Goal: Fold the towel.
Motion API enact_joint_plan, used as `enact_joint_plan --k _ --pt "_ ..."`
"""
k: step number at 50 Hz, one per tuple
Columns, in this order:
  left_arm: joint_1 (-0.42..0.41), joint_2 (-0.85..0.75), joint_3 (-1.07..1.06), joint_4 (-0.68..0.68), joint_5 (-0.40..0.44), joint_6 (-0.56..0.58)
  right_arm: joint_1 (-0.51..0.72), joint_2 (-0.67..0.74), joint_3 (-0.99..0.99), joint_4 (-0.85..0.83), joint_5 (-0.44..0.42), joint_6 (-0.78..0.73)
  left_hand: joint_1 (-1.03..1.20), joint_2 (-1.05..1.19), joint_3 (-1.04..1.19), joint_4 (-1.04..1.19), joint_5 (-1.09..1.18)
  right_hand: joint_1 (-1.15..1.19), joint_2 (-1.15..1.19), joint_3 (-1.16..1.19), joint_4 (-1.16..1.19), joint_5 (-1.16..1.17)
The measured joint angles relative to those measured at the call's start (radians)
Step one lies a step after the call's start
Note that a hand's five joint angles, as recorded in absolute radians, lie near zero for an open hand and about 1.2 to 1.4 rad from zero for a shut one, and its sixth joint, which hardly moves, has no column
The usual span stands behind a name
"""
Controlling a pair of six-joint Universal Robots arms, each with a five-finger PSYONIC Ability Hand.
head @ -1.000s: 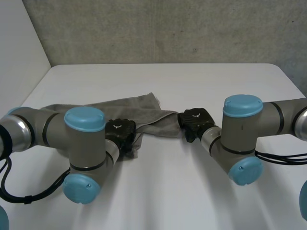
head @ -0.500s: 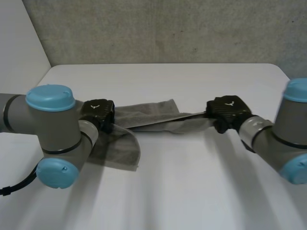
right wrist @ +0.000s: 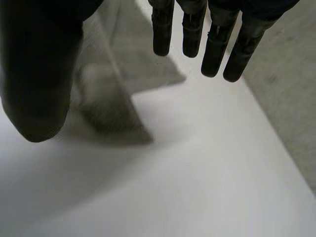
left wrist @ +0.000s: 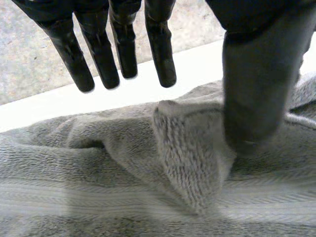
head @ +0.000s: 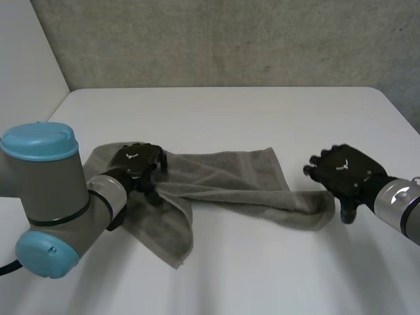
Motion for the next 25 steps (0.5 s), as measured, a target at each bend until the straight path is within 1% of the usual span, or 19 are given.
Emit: enact_joint_plan --k 1,3,8,13,19,25 --pt "-0.002 0.007 -0.004 -0.004 0.002 -0.001 0.01 -0.016 -0.004 -0.005 0.002 0.028 -0.098 -0.102 -0.099 -0.103 -0.115 -0.021 -0.018 -0.021 -0.016 -0.012" --pt "-0.005 0.021 -0.015 -0.012 0.003 -0.003 0.031 -0.052 -0.012 -0.017 0.007 0.09 -0.175 -0.19 -0.191 -0.187 -0.203 -0.053 -0.067 -0.06 -0.035 -0.017" --pt "-0.012 0.05 -0.033 -0.022 -0.001 -0.005 0.056 -0.094 -0.027 -0.033 0.018 0.192 -0.176 -0.195 -0.199 -0.193 -0.204 -0.066 -0.071 -0.066 -0.035 -0.017" --pt "-0.025 0.073 -0.037 -0.02 -0.008 -0.017 0.066 -0.091 -0.045 -0.052 0.035 0.281 -0.176 -0.195 -0.199 -0.193 -0.204 -0.066 -0.071 -0.066 -0.035 -0.017" --pt "-0.039 0.073 -0.009 -0.015 -0.03 -0.091 0.081 -0.01 -0.081 -0.098 0.071 0.385 -0.176 -0.195 -0.199 -0.193 -0.204 -0.064 -0.071 -0.066 -0.035 -0.017" --pt "-0.069 0.018 0.036 -0.012 -0.094 -0.18 0.105 0.101 -0.111 -0.121 0.112 0.446 -0.176 -0.195 -0.199 -0.193 -0.204 -0.056 -0.069 -0.063 -0.035 -0.015"
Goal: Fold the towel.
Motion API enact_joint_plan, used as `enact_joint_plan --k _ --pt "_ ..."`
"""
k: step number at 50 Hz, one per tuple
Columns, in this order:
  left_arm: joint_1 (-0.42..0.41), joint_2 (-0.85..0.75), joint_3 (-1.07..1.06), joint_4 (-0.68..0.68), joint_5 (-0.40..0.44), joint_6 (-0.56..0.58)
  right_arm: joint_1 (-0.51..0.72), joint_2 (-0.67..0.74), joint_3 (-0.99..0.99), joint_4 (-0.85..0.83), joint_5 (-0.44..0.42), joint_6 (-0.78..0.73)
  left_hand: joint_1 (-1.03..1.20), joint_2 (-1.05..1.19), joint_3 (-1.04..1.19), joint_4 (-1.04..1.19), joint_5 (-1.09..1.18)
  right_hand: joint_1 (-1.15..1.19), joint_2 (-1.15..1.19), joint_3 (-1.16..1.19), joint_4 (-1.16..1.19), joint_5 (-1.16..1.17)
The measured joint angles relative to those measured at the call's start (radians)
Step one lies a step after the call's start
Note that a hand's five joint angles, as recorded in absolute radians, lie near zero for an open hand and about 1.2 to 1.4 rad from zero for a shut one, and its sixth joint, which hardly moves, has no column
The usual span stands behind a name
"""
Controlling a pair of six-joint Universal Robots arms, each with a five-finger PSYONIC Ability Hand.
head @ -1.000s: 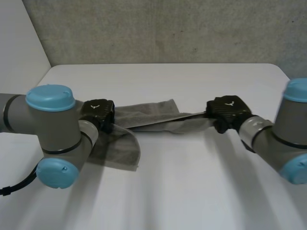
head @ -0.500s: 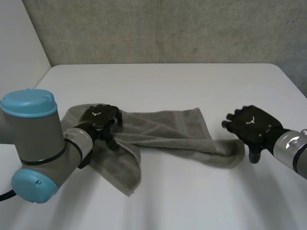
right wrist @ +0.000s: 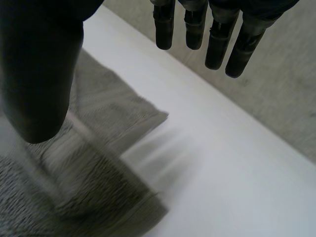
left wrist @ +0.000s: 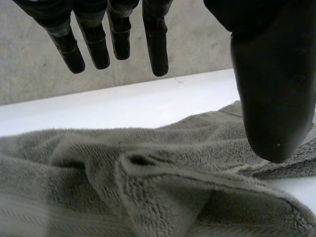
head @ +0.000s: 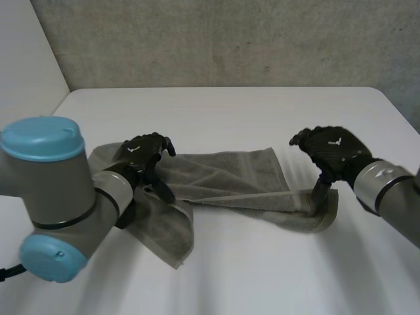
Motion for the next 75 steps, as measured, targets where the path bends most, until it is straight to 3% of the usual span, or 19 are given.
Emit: enact_joint_plan --k 5,12,16,18,21,34,56,75 --pt "-0.024 -0.068 0.032 0.0 -0.057 -0.018 0.009 0.069 0.001 -0.003 0.011 0.009 0.0 0.0 0.0 0.0 0.0 0.045 0.016 0.024 0.007 0.046" --pt "-0.048 -0.159 0.08 0.0 -0.107 -0.014 0.019 0.131 0.007 -0.004 0.009 0.007 0.0 0.0 0.0 0.0 0.0 0.252 0.233 0.242 0.229 0.263" --pt "-0.056 -0.188 0.097 0.0 -0.113 -0.014 0.022 0.152 0.005 -0.01 0.006 0.006 0.0 0.0 0.0 0.0 0.0 0.6 0.595 0.592 0.575 0.602" --pt "-0.057 -0.194 0.1 0.001 -0.115 -0.014 0.022 0.159 0.003 -0.019 0.004 0.006 0.0 0.0 0.0 0.0 0.0 0.909 0.905 0.893 0.875 0.892" --pt "-0.058 -0.196 0.1 0.001 -0.12 -0.014 0.021 0.165 0.001 -0.033 0.001 0.005 0.0 0.0 0.0 0.0 0.0 1.087 1.069 1.069 1.056 1.09" --pt "-0.055 -0.181 0.096 0.0 -0.168 -0.016 0.002 0.122 0.034 -0.083 0.005 0.002 0.0 0.0 0.0 0.0 0.0 1.087 1.069 1.078 1.07 1.094" --pt "-0.039 -0.158 0.107 -0.002 -0.162 -0.044 -0.006 -0.024 0.253 -0.167 -0.017 -0.057 0.0 0.0 0.0 0.0 0.0 1.088 1.069 1.078 1.072 1.094" --pt "-0.053 -0.14 0.083 -0.002 -0.081 -0.107 -0.008 -0.024 0.253 -0.189 -0.015 -0.061 0.0 0.0 0.0 0.0 0.0 1.088 1.069 1.085 1.072 1.094"
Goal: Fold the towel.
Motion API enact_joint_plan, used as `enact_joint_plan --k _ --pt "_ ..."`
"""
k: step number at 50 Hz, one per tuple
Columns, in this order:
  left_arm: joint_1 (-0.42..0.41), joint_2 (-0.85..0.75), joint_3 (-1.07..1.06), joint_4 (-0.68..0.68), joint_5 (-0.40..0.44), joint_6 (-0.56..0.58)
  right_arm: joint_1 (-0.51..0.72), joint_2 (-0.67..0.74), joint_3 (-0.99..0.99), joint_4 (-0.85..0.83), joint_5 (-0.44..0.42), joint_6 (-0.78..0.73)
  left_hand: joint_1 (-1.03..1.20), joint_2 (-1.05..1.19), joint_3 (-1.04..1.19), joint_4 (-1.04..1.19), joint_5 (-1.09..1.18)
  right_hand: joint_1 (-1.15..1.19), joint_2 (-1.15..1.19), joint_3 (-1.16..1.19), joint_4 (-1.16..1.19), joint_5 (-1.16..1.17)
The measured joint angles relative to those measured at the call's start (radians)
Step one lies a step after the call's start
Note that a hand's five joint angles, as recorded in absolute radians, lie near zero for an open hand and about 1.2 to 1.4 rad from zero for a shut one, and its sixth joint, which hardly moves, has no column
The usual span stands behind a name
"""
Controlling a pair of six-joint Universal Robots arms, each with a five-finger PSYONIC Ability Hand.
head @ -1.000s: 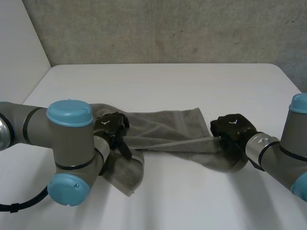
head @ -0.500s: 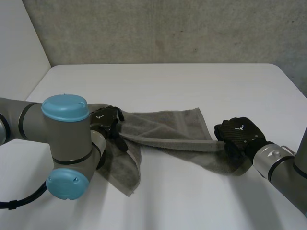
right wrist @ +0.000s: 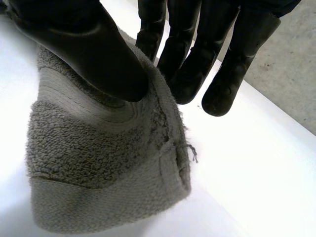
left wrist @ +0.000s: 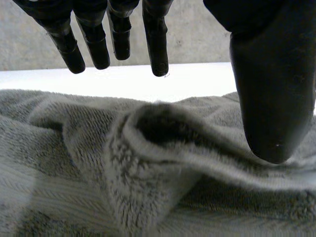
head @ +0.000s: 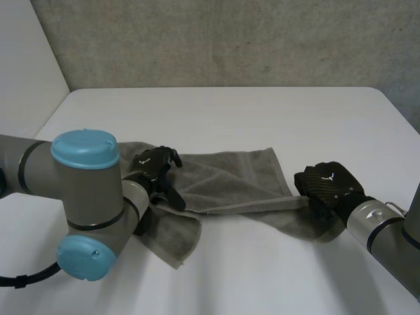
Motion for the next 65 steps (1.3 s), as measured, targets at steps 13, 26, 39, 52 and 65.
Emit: enact_joint_plan --k 13,26,39,52,65 --pt "-0.003 -0.066 0.008 0.003 -0.003 0.011 -0.018 -0.002 0.003 -0.024 0.003 0.012 0.0 0.0 0.0 0.0 0.0 0.0 0.0 0.0 0.0 0.0" --pt "-0.001 -0.055 0.005 0.006 -0.008 0.012 -0.058 -0.001 0.002 -0.047 0.011 0.013 0.0 0.0 0.0 0.0 0.0 0.0 0.0 0.0 0.0 0.0" --pt "-0.006 -0.014 -0.055 -0.001 0.003 0.007 -0.101 0.0 0.0 -0.08 0.018 0.013 0.0 0.0 0.0 0.0 0.0 0.0 0.0 0.0 0.0 0.0" --pt "-0.061 -0.01 -0.076 0.006 0.002 0.013 -0.094 0.001 0.007 -0.083 0.018 0.014 0.0 0.0 0.0 0.0 0.0 0.0 0.0 0.0 0.0 0.0" --pt "-0.076 -0.032 -0.065 0.009 0.0 0.016 -0.092 0.001 0.008 -0.083 0.018 0.014 0.0 0.0 0.0 0.0 0.0 0.0 0.0 0.0 0.0 0.0"
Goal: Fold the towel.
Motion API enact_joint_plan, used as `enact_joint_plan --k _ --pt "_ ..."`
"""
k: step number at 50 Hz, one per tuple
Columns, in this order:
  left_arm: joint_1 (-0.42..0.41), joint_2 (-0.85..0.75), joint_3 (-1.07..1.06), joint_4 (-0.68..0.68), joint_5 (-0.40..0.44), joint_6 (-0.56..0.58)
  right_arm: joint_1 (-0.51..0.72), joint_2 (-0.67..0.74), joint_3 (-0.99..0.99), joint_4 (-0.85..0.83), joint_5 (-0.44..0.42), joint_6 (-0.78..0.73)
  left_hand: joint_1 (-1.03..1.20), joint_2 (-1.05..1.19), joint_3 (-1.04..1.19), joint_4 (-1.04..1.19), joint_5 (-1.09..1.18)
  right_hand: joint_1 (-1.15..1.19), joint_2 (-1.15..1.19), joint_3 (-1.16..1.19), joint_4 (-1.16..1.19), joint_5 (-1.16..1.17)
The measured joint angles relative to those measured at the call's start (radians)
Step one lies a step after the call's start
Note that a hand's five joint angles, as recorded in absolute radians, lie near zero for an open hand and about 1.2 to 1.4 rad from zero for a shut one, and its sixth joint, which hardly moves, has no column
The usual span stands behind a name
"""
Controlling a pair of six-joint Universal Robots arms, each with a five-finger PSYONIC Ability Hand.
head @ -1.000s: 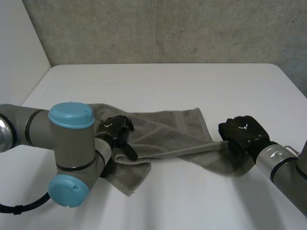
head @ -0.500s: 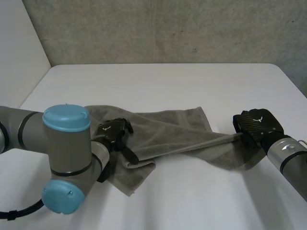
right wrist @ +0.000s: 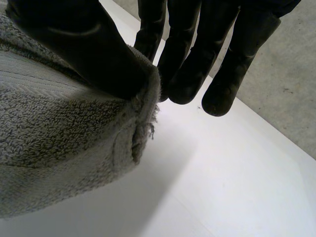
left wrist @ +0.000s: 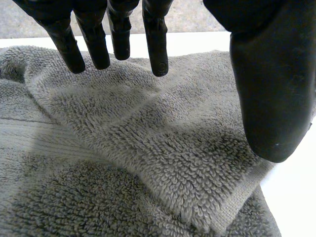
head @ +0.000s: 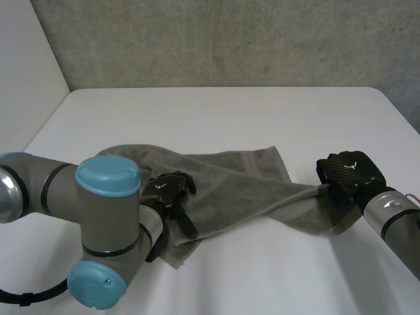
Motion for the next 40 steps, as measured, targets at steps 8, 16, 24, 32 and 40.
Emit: enact_joint_plan --k 8,16,24,32,40 --pt "-0.005 -0.012 -0.001 -0.002 0.001 0.041 -0.002 0.0 0.001 -0.001 0.0 0.0 0.0 0.0 0.0 0.0 0.0 0.0 0.0 0.0 0.0 0.0" --pt "-0.026 -0.027 -0.007 -0.002 0.001 0.104 -0.004 0.0 0.001 -0.002 0.0 0.0 0.0 0.0 0.0 0.0 0.0 0.0 0.0 0.0 0.0 0.0" --pt "-0.04 -0.043 0.0 0.0 -0.002 0.124 -0.003 0.0 0.001 -0.002 0.0 0.0 0.021 0.024 0.021 0.017 0.049 0.0 0.0 0.0 0.0 0.0" --pt "-0.038 -0.05 0.008 0.001 -0.004 0.119 -0.001 0.001 0.002 -0.001 0.0 0.0 0.708 0.72 0.634 0.767 0.841 0.0 0.0 0.0 0.001 0.0" --pt "-0.021 0.015 0.012 0.001 -0.004 0.104 0.0 0.0 0.002 0.0 0.001 0.0 0.994 1.015 0.993 1.073 1.078 0.0 0.0 0.0 0.001 0.0"
